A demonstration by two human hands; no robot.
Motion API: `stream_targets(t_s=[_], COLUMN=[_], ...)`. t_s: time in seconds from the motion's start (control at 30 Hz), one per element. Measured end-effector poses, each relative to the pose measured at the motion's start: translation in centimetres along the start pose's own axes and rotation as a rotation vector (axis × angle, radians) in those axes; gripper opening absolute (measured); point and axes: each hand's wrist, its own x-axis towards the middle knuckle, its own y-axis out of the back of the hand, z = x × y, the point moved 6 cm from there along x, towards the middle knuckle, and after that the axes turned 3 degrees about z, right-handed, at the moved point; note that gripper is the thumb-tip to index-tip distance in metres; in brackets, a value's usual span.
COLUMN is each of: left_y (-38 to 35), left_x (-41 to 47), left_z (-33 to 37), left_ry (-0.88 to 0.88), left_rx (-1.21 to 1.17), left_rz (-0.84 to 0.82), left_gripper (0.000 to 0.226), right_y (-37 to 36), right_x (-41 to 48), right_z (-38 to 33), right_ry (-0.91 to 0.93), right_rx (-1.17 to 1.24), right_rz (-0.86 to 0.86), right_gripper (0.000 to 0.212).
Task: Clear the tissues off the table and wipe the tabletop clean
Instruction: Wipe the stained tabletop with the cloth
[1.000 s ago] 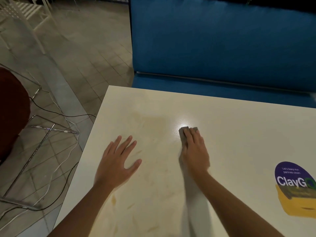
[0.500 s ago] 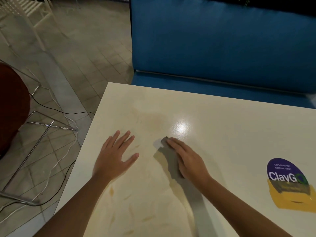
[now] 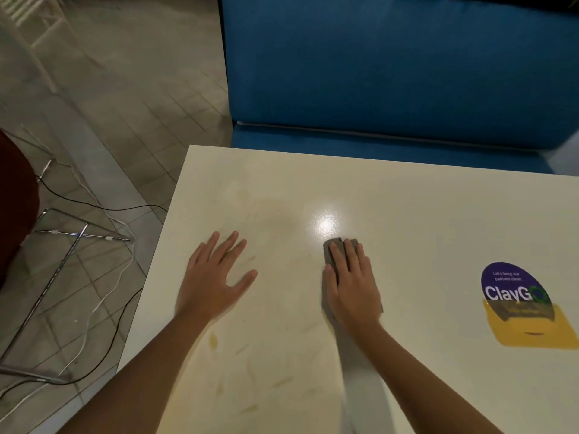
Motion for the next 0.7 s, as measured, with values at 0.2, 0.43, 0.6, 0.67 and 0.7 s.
stream_targets(t_s=[0.2,0.43,0.6,0.67,0.7], left_y=[-0.1,0.4,1.4,1.1,0.9], left_x=[0.0,-0.5,-3.4,-4.5,-4.8], left_z=[0.0,-0.2,-0.4,-0.4,-0.4], left_ry=[-0.011,-0.056,-0.21,-0.24,-0.257], left_rx=[-0.027,-0.178,-0.113,-0.084,-0.068], left_rz=[-0.026,-0.064,-0.042,-0.086,-0.105], left_gripper=[0.077,0.076,0.073,0.074,0.075], right_y=[-0.8,1.5,2.4,1.9,1.7], right_x=[-2.7,-6.4,-8.9,-9.2,-9.2], right_z=[-5.2,-1.1,0.1,-1.7,-3.1], right_ry=[0.052,0.17,-0.318,-0.446,-0.464], right_rx=[0.008,0.058,0.033,0.035,0.025], right_rz=[-0.029,-0.078,0.057,0.079,0.07], right_gripper=[0.047,0.043,0.053,0.059,0.062])
